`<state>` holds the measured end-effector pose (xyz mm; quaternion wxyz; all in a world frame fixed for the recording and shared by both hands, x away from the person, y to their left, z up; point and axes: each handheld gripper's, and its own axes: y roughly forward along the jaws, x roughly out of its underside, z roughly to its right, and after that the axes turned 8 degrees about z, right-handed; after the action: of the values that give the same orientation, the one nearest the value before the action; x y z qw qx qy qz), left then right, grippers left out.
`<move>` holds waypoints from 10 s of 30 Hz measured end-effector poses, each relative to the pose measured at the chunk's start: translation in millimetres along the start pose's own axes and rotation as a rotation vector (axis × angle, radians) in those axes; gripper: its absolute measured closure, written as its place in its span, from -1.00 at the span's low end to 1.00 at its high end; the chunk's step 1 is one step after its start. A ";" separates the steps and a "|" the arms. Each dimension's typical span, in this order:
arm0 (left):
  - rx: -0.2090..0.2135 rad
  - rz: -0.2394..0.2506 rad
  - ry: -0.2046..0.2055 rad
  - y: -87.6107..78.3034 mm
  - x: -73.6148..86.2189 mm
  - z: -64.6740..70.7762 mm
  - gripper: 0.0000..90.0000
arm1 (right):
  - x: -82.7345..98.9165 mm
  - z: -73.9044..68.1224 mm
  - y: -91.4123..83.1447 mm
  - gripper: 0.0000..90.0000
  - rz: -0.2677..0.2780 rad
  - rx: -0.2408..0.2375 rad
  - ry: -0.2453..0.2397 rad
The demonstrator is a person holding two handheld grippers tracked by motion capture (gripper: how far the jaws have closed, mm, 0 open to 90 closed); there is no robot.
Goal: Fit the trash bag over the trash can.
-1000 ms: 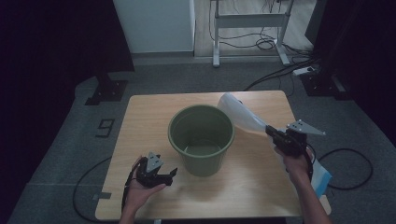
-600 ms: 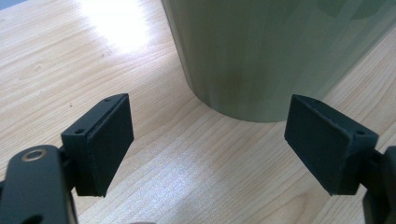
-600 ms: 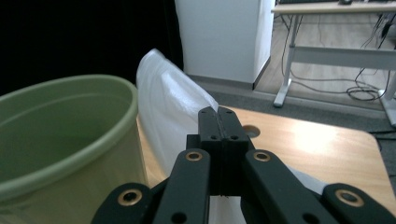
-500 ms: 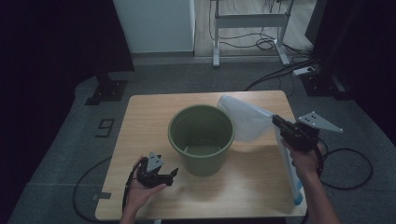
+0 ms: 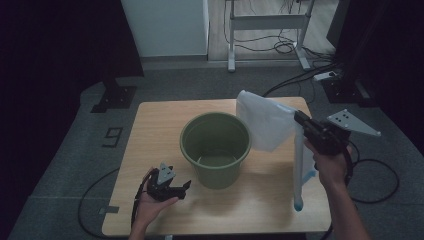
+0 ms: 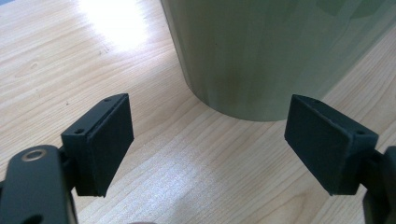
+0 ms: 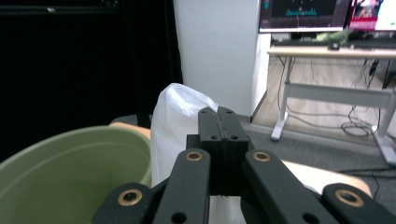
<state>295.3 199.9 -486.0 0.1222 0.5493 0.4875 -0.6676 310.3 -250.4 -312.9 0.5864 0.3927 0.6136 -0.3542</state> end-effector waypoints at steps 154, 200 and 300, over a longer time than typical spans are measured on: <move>-0.066 0.341 0.003 -7.5 -155.9 100.2 -0.86 | -31.6 -82.2 21.2 0.99 0.022 -0.245 -0.068; -0.195 0.377 -0.054 -32.0 -149.0 55.1 -0.75 | 20.6 -113.8 61.8 0.99 -0.138 -0.340 -0.108; -0.124 0.364 -0.070 -31.0 -148.7 54.8 -0.69 | 32.7 -85.0 16.7 0.98 -0.045 -0.131 -0.128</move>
<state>294.5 116.8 -347.5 0.2914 0.5964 0.4159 -0.6216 287.6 -164.7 -339.9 0.6407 0.3161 0.6054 -0.3507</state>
